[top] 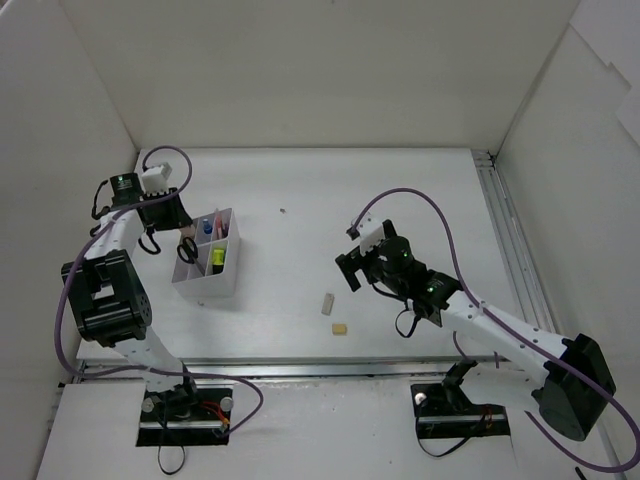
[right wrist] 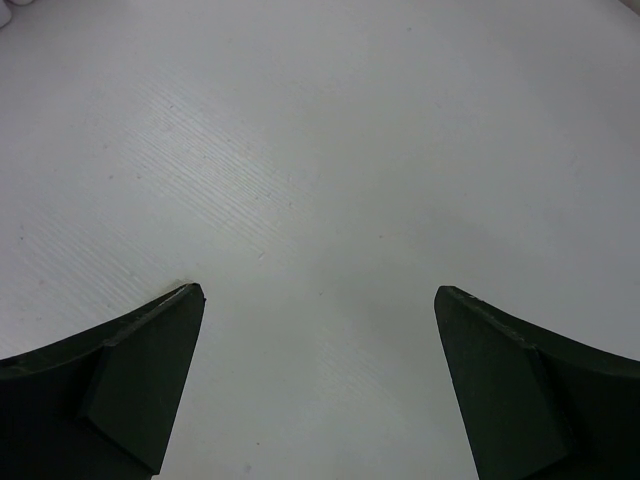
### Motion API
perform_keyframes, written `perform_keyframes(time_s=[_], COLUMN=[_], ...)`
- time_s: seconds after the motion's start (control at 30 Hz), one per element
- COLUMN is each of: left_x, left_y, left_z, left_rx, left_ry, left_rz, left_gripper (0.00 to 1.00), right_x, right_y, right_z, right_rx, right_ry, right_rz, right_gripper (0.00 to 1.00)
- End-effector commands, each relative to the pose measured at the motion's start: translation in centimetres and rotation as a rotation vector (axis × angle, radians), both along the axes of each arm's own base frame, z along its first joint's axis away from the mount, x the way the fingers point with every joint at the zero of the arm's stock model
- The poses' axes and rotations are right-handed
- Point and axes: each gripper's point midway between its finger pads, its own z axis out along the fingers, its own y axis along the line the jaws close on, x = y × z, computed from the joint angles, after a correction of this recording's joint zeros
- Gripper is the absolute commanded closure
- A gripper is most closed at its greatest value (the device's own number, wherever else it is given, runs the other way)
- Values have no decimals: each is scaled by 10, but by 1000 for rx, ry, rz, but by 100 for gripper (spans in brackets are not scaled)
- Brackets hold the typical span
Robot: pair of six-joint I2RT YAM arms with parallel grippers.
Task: Sort the stationery into containers
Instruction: Place the stapler in the storage box.
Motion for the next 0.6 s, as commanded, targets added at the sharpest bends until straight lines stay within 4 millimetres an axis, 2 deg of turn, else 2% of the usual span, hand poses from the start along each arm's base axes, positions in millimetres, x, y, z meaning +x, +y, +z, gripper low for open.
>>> perform_keyframes(time_s=[0.0, 0.03, 0.17, 0.23, 0.27, 0.4, 0.43, 0.5, 0.53, 0.57], left_x=[11, 9, 7, 4, 2, -4, -8, -13, -17, -21], left_y=[1, 1, 0, -2, -3, -4, -5, -6, -10, -9], left_z=[14, 12, 16, 21, 28, 59, 74, 90, 106, 112], left_rx=[16, 9, 7, 4, 6, 24, 32, 44, 61, 72], left_ry=[-34, -19, -18, -27, -41, -101, -132, -169, -209, -223], left_rz=[-35, -35, -35, -38, -38, -27, -24, -23, -26, -19], left_gripper=[93, 90, 66, 31, 1, 0, 1, 1, 0, 1], right_x=[13, 15, 15, 13, 13, 8, 6, 2, 1, 0], right_y=[1, -1, -1, 2, 2, 8, 8, 12, 11, 12], right_z=[30, 30, 28, 26, 24, 18, 16, 11, 8, 7], right_rx=[37, 38, 34, 37, 30, 41, 48, 60, 73, 81], right_ry=[-75, -73, -61, -51, -41, -4, 13, 35, 53, 58], right_rz=[-31, -40, -41, -28, -25, 3, 0, 13, 3, 1], right_gripper=[2, 2, 2, 2, 2, 2, 2, 2, 2, 2])
